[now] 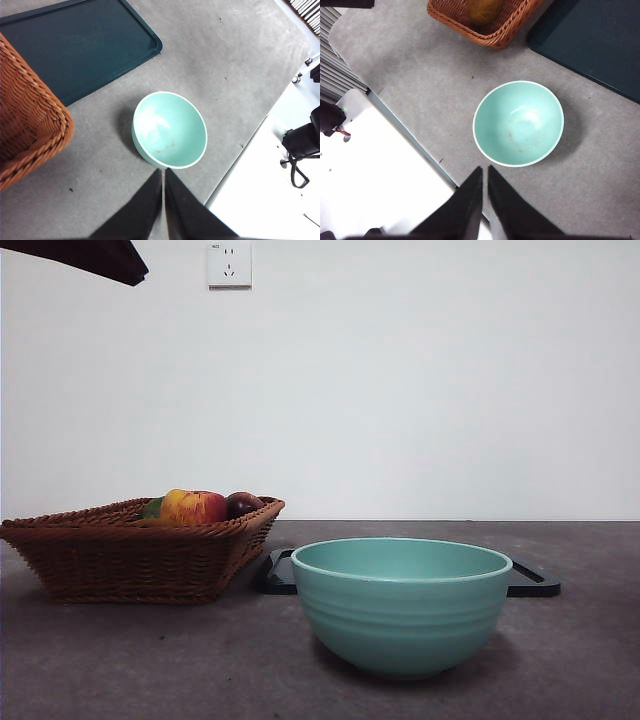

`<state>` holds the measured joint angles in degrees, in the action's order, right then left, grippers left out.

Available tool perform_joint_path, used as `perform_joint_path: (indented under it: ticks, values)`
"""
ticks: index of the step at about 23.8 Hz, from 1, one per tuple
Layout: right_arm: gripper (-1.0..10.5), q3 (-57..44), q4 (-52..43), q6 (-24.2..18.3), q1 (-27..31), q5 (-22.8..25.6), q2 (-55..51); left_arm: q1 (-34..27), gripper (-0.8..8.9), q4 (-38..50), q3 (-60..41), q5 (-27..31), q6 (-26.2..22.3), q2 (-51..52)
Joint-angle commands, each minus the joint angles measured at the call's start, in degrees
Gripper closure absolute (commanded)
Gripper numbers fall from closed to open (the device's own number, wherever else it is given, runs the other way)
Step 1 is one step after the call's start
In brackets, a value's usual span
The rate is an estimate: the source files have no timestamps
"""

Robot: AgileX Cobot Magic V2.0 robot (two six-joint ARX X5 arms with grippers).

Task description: Pick up the wifruite, put it on the bowl, pick up the plate, put it on desk

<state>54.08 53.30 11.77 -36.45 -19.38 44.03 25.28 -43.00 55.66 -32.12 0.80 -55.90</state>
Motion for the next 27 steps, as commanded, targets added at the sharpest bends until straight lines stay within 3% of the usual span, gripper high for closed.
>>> perform_joint_path:
  ticks: [1, 6, 12, 14, 19, 27]
  values:
    - [9.4, 1.0, -0.6, -0.9, -0.5, -0.1, 0.4, -1.8, 8.06, 3.4, 1.2, 2.7, -3.1, 2.4]
    - [9.4, 1.0, -0.6, -0.9, -0.5, -0.1, 0.4, -13.3, 8.06, 19.1, -0.8, 10.1, -3.2, 12.1]
    - [9.4, 1.0, -0.6, -0.9, -0.5, -0.1, 0.4, -25.1, 8.06, 31.0, -15.0, 29.3, -3.2, 29.5]
    - [9.4, 1.0, -0.6, -0.9, -0.5, -0.1, 0.4, -26.6, 8.06, 32.9, -19.8, 32.5, -3.2, 33.4]
    - [9.4, 1.0, -0.6, -0.9, -0.5, -0.1, 0.4, -28.9, 8.06, 34.6, -30.4, 35.6, -3.3, 41.3]
    - [9.4, 1.0, -0.6, -0.9, -0.5, -0.1, 0.4, -29.4, 8.06, 35.2, -44.4, 35.7, -3.1, 49.8]
